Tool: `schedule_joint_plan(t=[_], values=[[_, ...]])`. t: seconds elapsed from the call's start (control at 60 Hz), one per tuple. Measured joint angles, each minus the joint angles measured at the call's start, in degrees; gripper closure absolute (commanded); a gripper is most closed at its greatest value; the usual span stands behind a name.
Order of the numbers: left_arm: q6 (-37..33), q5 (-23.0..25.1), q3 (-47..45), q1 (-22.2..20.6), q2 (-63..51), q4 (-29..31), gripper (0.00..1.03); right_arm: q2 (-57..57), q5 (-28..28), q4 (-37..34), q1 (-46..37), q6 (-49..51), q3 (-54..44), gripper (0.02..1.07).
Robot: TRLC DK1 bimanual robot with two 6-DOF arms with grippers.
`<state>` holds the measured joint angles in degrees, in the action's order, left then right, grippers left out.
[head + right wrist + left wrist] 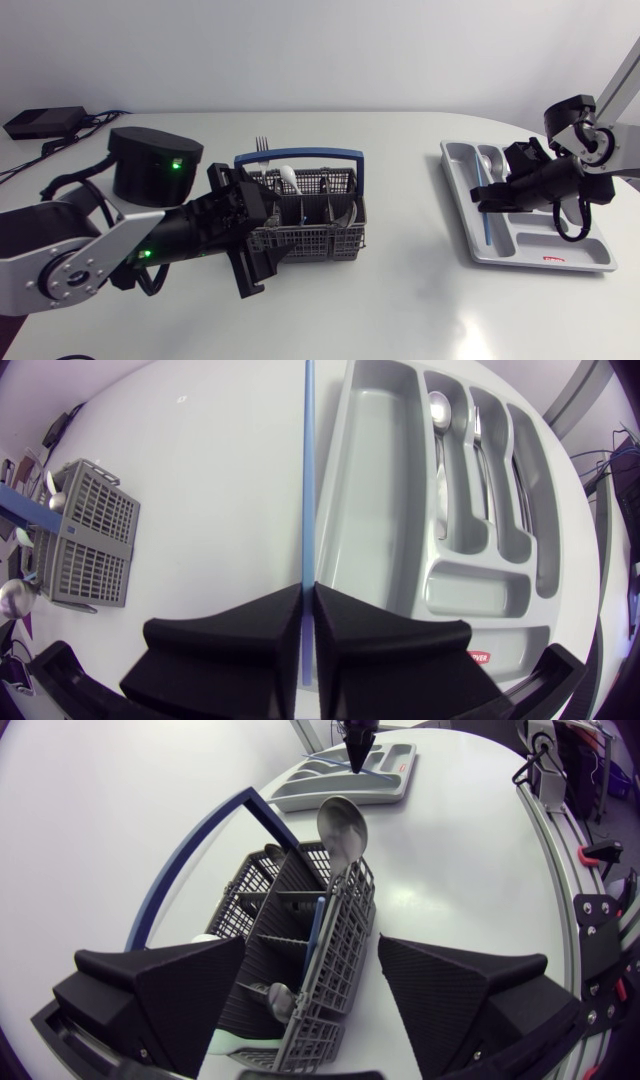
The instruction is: Sort the cutlery from the basket into the organizer compartments.
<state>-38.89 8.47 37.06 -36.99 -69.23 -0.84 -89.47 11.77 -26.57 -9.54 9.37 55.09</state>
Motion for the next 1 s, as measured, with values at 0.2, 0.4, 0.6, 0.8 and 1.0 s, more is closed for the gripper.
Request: schedule_joint_plan(t=[0.2, 0.4, 0.6, 0.8, 1.0], values=[[-0.79, 0.00, 0.00, 0.00, -4.55, -4.02, 0.17, -4.44, 0.15, 1.36, -0.44, 0.00, 0.00, 0.97], [-1.03, 0.26, 0.07, 0.63, -7.74, -6.43, 0.24, -6.67, 0.20, 2.62, -0.44, -0.02, 0.02, 0.96], [-1.42, 1.09, 0.63, 1.36, -8.83, -7.61, 0.35, -7.63, 0.17, 3.02, -0.44, -0.20, 0.09, 0.50], [-1.46, 2.40, 2.03, 1.36, -9.57, -8.13, 0.44, -7.61, 0.11, 2.99, -0.33, -0.22, 0.09, 0.13], [-1.46, 3.32, 2.67, 1.36, -10.58, -8.13, 0.64, -4.85, -1.60, 2.97, 1.18, -0.22, -0.07, 0.12]])
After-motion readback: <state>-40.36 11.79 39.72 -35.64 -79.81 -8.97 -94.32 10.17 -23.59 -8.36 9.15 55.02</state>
